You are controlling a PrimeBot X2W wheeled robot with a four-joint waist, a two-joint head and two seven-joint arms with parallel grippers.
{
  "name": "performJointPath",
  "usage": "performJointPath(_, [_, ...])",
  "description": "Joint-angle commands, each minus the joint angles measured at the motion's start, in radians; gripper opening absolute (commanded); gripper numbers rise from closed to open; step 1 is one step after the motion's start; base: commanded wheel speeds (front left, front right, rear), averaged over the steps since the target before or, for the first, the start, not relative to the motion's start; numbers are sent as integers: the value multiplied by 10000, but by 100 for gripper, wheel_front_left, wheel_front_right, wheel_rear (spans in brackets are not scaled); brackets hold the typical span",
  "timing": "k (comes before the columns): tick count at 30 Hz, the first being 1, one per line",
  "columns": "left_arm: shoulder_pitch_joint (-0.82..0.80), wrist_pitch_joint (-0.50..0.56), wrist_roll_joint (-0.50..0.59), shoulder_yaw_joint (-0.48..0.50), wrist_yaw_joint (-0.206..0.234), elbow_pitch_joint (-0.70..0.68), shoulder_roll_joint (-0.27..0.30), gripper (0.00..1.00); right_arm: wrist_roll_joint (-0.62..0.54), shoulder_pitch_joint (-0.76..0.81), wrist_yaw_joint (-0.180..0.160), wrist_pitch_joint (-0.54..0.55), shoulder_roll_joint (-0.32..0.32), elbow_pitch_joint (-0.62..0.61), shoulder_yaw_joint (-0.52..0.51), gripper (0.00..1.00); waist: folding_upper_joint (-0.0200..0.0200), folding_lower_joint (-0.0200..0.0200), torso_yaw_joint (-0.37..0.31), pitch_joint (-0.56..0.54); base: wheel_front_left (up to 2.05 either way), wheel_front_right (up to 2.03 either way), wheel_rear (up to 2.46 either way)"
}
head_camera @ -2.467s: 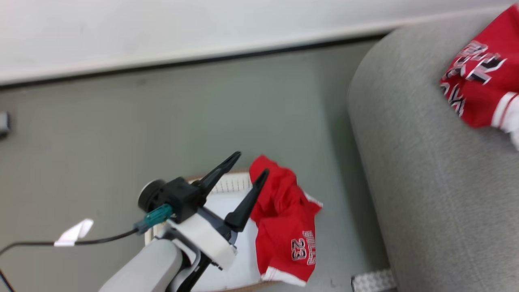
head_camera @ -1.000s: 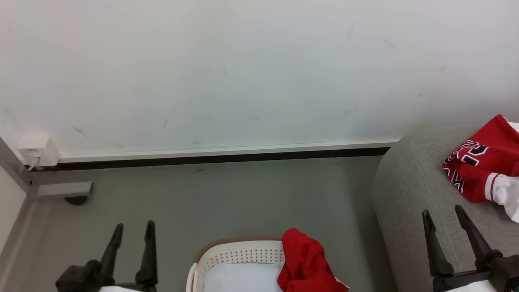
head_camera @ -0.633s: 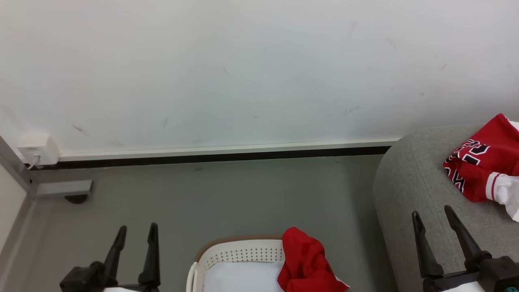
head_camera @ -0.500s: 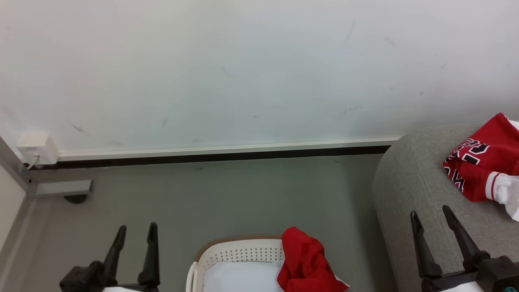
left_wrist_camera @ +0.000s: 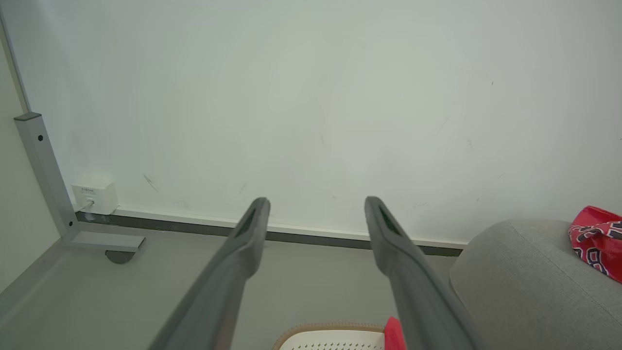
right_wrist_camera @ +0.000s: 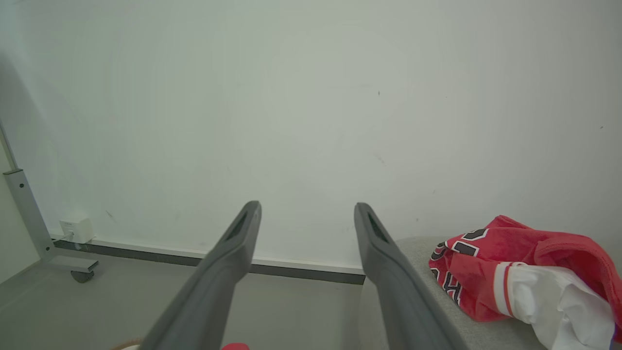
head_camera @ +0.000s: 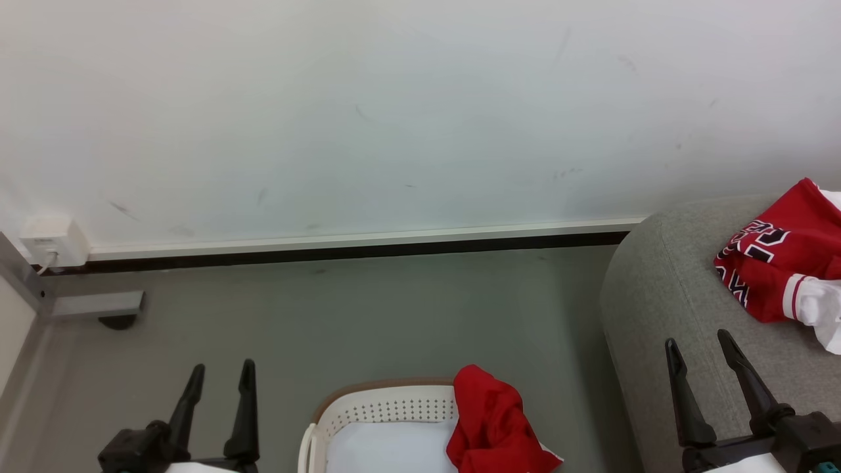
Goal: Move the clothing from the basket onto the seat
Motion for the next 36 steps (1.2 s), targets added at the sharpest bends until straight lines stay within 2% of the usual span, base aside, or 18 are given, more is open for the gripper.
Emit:
performJointPath(1, [-79, -4, 56, 55, -40, 32, 11, 100, 120, -97, -22, -32, 9, 4, -24, 100, 0, 0, -7, 7, 0, 0, 0])
performJointPath(9, [-204, -4, 76, -19, -64, 170, -6, 100, 181, -315, -22, -32, -236, 85, 118, 100, 0, 0, -294, 212, 0, 0, 0])
performJointPath(17, [-610, -4, -261, -576, -57, 674, 208, 100, 313, -682, -22, -32, -419, 17, -324, 100, 0, 0, -936, 878, 0, 0, 0])
performJointPath(24, [-1420, -4, -742, -1642, -56, 1755, 777, 100, 781, -1066, -22, -31, -277, -123, -692, 100, 0, 0, -1578, 1713, 0, 0, 0])
performJointPath(36, [-3403, 661, -1839, -3888, -58, 3899, 1844, 100, 620, -1726, -22, -18, -6, -363, -1328, 100, 0, 0, -2467, 3333, 0, 0, 0])
